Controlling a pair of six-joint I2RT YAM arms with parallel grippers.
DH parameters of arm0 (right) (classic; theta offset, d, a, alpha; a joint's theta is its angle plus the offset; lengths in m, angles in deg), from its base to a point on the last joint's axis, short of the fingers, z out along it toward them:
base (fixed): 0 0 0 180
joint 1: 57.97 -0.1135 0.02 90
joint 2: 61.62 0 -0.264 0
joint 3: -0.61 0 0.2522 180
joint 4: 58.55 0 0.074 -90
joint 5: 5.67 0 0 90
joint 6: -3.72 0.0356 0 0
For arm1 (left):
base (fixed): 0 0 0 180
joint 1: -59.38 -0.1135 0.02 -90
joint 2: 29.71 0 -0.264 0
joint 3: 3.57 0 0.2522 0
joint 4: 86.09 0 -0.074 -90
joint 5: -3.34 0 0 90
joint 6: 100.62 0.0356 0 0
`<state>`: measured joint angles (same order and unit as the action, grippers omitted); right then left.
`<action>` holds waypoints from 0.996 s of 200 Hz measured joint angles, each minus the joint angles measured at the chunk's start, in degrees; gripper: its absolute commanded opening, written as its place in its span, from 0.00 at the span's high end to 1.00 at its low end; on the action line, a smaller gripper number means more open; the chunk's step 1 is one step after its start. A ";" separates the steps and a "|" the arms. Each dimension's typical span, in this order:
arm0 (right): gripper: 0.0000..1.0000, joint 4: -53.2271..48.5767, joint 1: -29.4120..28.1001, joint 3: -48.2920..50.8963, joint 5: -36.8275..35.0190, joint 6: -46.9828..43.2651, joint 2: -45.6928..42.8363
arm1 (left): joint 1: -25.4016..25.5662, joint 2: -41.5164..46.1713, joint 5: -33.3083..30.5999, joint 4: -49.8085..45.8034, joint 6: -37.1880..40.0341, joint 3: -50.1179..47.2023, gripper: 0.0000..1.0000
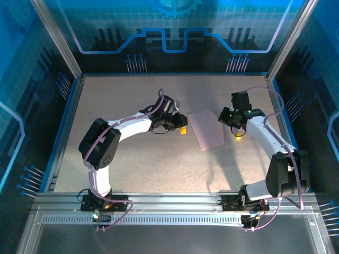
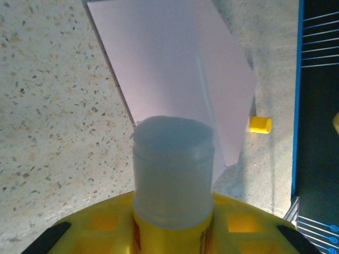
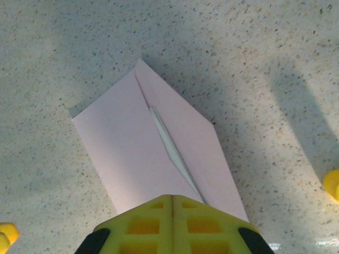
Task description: Place the letter into the envelope and seal it
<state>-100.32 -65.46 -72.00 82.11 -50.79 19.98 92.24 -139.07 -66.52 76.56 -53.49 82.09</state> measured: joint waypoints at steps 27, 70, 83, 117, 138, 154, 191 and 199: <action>1.00 1.68 1.36 0.72 -0.39 -0.87 1.27 | 0.33 -2.40 -0.39 0.17 0.00 1.38 0.86; 1.00 3.34 3.41 2.60 -0.31 -2.51 3.50 | 0.44 -5.18 -0.87 0.55 1.01 3.23 0.87; 1.00 3.87 3.80 2.62 -0.17 -3.04 4.17 | 0.48 -5.79 -1.11 0.46 1.07 3.69 0.87; 1.00 5.49 4.94 2.62 0.39 -3.74 6.93 | 0.76 -7.43 -1.46 0.44 1.29 4.70 0.88; 1.00 6.16 5.35 2.60 0.81 -4.07 8.55 | 0.92 -8.17 -1.77 0.28 1.29 5.11 0.88; 1.00 6.58 5.66 2.49 1.16 -4.22 10.23 | 0.96 -8.70 -1.92 -0.02 1.29 5.97 0.89; 1.00 6.69 5.79 1.92 1.14 -4.48 14.10 | 1.07 -10.16 -2.12 -0.11 1.22 8.24 0.90; 1.00 6.75 5.81 1.70 1.11 -4.48 14.69 | 1.07 -10.64 -2.14 -0.13 1.20 8.74 0.90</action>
<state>-93.57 -59.64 -70.29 83.23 -55.27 34.67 93.31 -149.72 -68.66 76.43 -52.29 90.83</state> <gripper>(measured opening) 0.064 0.265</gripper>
